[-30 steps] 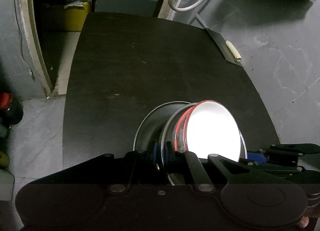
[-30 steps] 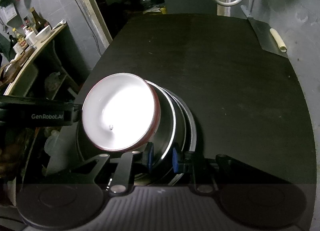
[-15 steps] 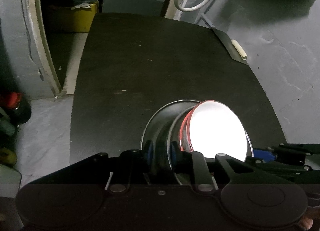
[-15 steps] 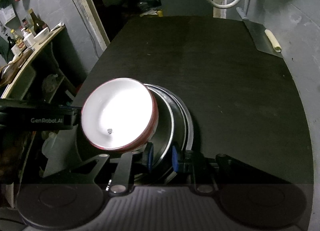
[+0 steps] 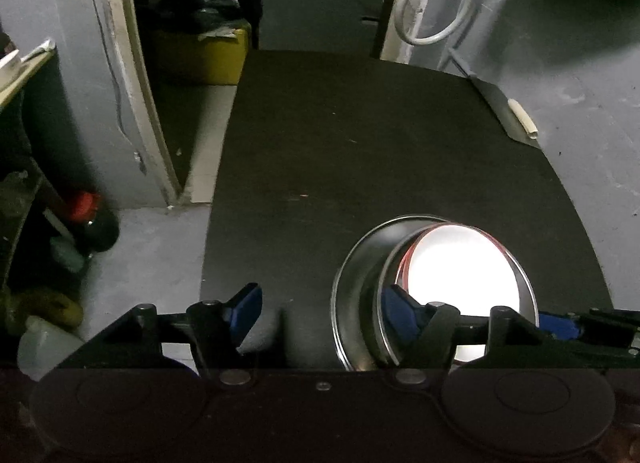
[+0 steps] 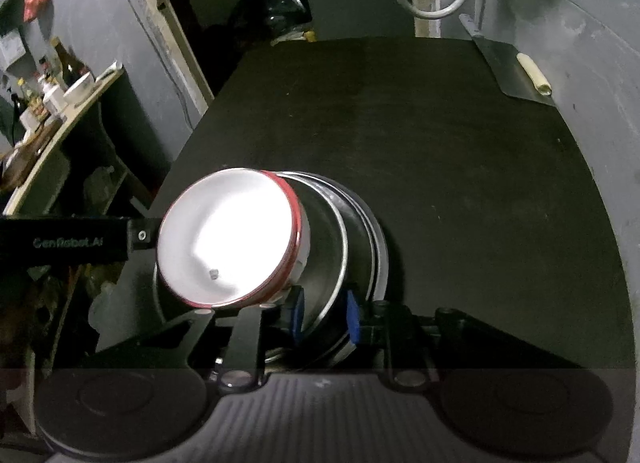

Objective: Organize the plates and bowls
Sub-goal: 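Carry the steel bowl with the right gripper over the steel plate stack, then lower the steel bowl onto the plate stack and open the right gripper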

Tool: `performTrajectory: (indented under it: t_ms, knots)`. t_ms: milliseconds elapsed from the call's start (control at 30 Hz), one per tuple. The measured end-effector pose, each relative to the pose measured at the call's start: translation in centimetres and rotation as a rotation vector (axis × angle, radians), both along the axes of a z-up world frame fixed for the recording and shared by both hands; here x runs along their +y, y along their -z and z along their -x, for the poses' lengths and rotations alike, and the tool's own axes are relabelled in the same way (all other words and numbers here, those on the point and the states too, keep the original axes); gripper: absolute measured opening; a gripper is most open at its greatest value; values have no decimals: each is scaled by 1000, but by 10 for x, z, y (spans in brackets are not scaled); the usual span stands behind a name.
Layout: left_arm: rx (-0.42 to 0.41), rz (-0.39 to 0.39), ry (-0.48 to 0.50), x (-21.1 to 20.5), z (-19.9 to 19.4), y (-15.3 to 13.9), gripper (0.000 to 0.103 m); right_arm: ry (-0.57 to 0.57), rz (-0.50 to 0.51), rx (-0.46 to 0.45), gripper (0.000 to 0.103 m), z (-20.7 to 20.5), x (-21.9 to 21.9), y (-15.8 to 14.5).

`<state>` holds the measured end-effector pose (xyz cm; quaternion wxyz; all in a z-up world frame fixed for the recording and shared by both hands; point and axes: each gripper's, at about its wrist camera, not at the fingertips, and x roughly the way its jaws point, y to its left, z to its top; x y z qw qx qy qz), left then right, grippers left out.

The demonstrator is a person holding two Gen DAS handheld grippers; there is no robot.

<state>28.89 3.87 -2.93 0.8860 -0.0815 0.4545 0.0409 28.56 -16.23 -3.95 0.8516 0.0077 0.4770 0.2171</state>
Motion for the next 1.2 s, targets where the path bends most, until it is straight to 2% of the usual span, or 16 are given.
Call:
performTrajectory:
  t_ms: [233, 300, 333, 367, 400, 500, 767, 900, 1100, 1200]
  knots:
    - [-33, -91, -16, -8, 9, -14, 86, 28, -47, 1, 26, 2, -8, 1]
    - [-45, -91, -25, -9, 12, -17, 90, 32, -54, -7, 31, 5, -11, 0]
    - [-50, -88, -33, -9, 14, -18, 94, 37, -42, -19, 49, 7, -11, -1]
    - [-54, -88, -42, -9, 16, -18, 97, 53, -13, -21, 75, 8, -12, -1]
    - [-58, -88, -51, -10, 18, -19, 97, 65, -6, -22, 81, 9, -15, 0]
    - [-61, -90, -73, -10, 26, -19, 97, 81, -65, -18, 84, 12, -27, 2]
    - [-66, -118, -97, -8, 46, -28, 102, 98, -93, -65, 100, 27, -34, -5]
    - [-85, -132, -99, -7, 57, -29, 102, 126, -112, -107, 103, 40, -38, -8]
    - [-157, -52, -142, 2, 88, -23, 102, 193, -83, -156, 103, 73, -43, -11]
    - [-190, -20, -130, 8, 105, -23, 102, 209, -67, -170, 103, 93, -39, -16]
